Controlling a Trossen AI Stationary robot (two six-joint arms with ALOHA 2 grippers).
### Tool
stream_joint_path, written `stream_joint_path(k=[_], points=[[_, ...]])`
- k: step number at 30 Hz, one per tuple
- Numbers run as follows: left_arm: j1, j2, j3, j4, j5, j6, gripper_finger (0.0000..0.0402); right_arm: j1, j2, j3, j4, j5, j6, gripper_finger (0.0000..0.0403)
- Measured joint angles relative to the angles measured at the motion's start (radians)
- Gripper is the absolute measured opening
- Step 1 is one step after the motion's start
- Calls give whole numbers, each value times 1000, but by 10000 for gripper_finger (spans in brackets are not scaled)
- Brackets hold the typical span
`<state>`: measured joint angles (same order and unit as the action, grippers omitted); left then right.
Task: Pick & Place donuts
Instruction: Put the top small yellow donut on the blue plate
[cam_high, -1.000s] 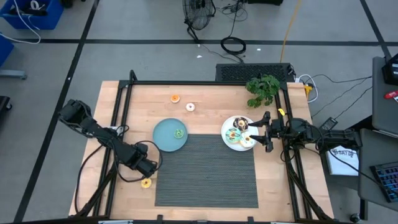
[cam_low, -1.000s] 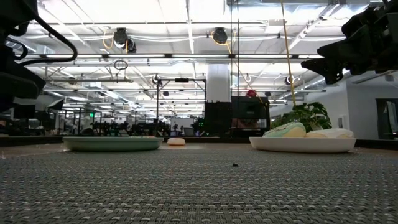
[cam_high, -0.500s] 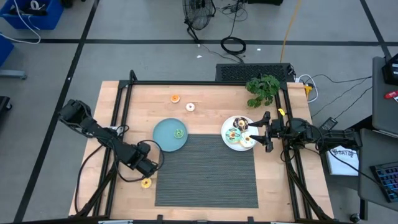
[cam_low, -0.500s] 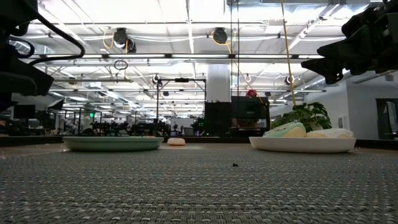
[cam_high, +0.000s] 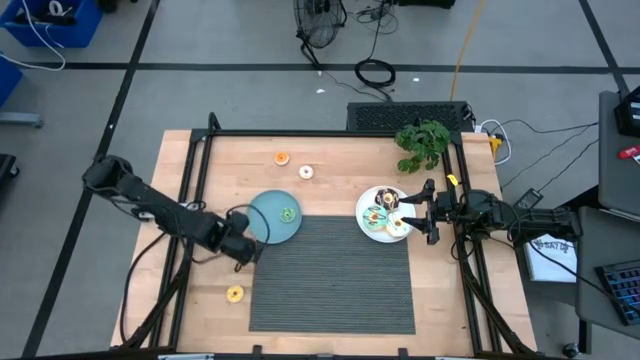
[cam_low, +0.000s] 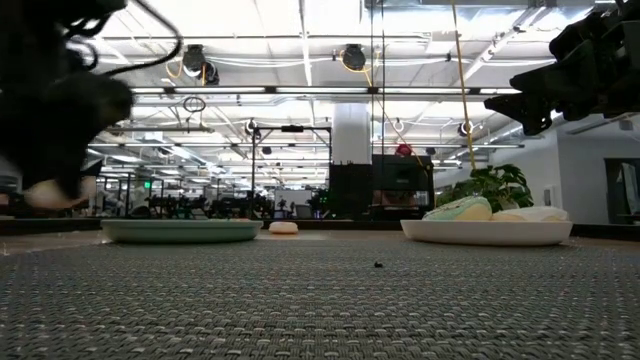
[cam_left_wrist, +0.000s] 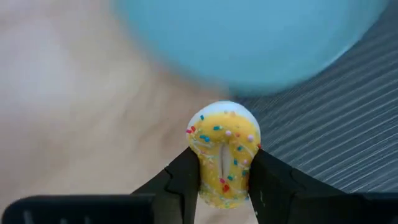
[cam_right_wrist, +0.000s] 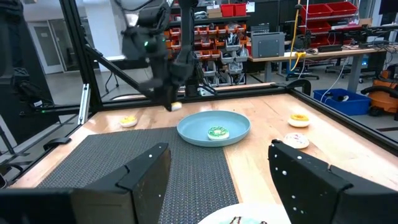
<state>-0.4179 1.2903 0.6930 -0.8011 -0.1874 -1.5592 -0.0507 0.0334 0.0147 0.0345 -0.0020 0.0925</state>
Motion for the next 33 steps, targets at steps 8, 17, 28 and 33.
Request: stream_joint_path(k=[8,17,28,33], points=[[225,-16,2,348,-25,384,122,0,0,0,0,0,0,251],[389,166,32,447,152,661,122,0,1,0,0,0,0,251],[411,232,80,437,154,835,122,0,14,0,1,0,0,251],[406,231,79,427,176,911,137,0,16,0,0,0,0,251]])
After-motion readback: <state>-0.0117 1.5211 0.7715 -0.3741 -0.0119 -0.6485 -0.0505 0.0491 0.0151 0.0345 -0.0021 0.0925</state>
